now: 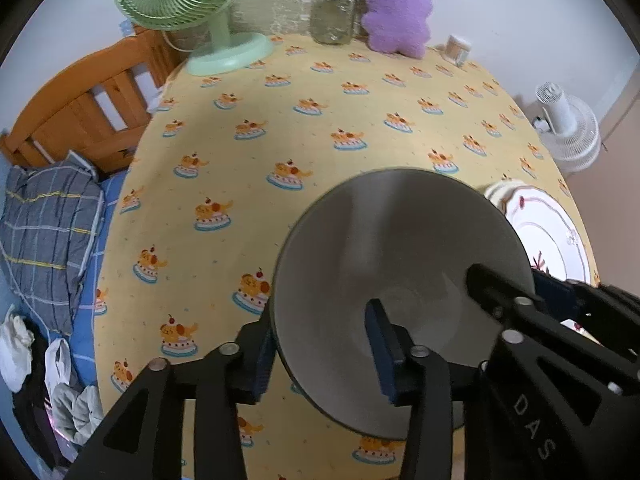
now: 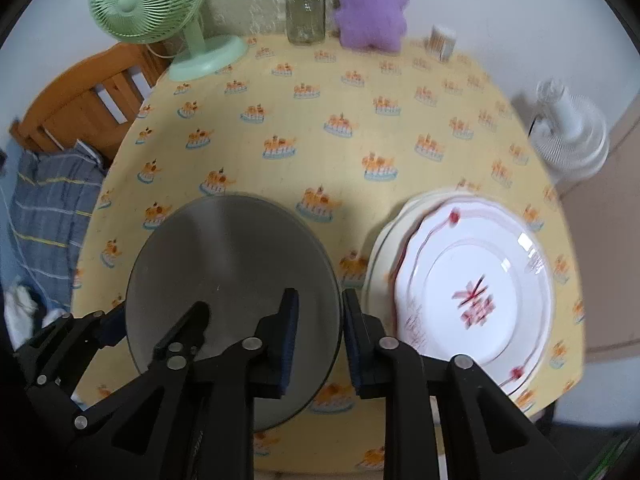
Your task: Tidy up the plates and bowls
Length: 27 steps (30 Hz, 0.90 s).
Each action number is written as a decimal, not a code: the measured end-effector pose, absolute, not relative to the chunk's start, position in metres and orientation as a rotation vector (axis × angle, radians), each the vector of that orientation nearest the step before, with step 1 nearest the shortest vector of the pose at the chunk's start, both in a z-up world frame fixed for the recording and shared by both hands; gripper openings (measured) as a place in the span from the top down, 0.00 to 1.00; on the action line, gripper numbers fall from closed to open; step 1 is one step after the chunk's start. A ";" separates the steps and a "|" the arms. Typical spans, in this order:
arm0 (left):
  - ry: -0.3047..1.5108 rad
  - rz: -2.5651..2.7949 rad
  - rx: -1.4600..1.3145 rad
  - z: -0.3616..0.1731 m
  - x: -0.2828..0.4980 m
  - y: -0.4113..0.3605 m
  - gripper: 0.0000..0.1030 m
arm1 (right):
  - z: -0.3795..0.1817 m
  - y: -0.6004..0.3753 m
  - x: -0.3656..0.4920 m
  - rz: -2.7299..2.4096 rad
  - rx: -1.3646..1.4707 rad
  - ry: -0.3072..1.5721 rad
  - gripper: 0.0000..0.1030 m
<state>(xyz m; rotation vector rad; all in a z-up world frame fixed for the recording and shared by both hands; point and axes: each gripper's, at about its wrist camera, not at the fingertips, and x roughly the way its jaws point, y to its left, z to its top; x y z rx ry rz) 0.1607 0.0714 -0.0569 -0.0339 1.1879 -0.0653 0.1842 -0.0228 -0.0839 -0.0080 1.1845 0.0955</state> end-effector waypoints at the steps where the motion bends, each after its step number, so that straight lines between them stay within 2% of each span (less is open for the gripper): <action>1: 1.195 -0.073 -0.035 -0.058 0.160 0.072 0.44 | -0.086 -0.025 0.183 0.097 0.015 1.195 0.71; 3: 1.206 -0.080 -0.050 -0.061 0.158 0.076 0.40 | -0.091 -0.031 0.180 0.086 0.052 1.212 0.64; 5: 1.213 -0.083 -0.076 -0.061 0.158 0.081 0.35 | -0.092 -0.036 0.177 0.073 0.077 1.212 0.49; 7: 1.214 -0.080 -0.092 -0.061 0.159 0.085 0.30 | -0.091 -0.043 0.175 0.056 0.108 1.207 0.42; 10: 1.211 -0.078 -0.106 -0.059 0.159 0.087 0.24 | -0.088 -0.050 0.173 0.056 0.131 1.199 0.38; 16: 1.200 -0.045 -0.124 -0.055 0.163 0.088 0.21 | -0.085 -0.059 0.182 0.100 0.139 1.181 0.31; 27: 1.184 0.076 -0.133 -0.054 0.171 0.095 0.21 | -0.099 -0.062 0.208 0.308 0.196 1.200 0.31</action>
